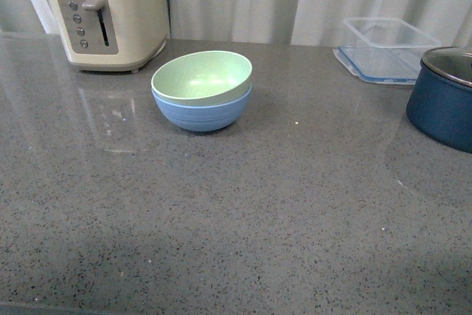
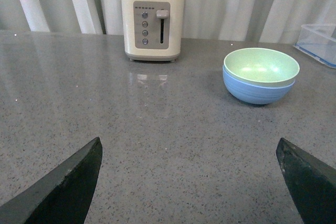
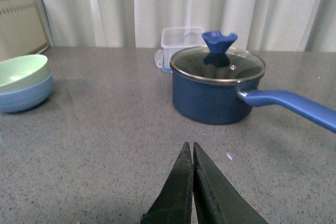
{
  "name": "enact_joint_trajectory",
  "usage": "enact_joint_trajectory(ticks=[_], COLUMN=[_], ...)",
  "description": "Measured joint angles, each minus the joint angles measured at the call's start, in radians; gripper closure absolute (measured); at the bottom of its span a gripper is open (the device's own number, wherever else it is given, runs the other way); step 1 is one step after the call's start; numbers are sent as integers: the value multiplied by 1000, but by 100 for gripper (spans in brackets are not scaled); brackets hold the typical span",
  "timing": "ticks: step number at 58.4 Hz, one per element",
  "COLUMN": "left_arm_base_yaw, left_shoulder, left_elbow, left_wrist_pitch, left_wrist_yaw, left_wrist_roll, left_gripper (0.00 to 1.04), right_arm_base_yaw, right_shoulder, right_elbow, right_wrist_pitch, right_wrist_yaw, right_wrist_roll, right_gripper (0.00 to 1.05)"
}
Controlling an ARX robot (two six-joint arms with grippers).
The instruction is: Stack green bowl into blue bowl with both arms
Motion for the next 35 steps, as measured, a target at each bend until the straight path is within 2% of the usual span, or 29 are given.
enact_joint_trajectory(ticks=[18,20,27,35], left_arm_base_yaw=[0,0,0,0], left_shoulder=[-1,-1,-1,-1], left_elbow=[0,0,0,0], left_wrist_pitch=[0,0,0,0], left_wrist_yaw=[0,0,0,0], left_wrist_roll=[0,0,0,0], left_gripper=[7,7,7,7], right_arm_base_yaw=[0,0,0,0], right_shoulder=[-1,-1,-1,-1], right_elbow=[0,0,0,0], right_wrist_pitch=[-5,-5,-5,-5], right_wrist_yaw=[0,0,0,0], right_wrist_roll=[0,-1,-1,-1], right_gripper=[104,100,76,42])
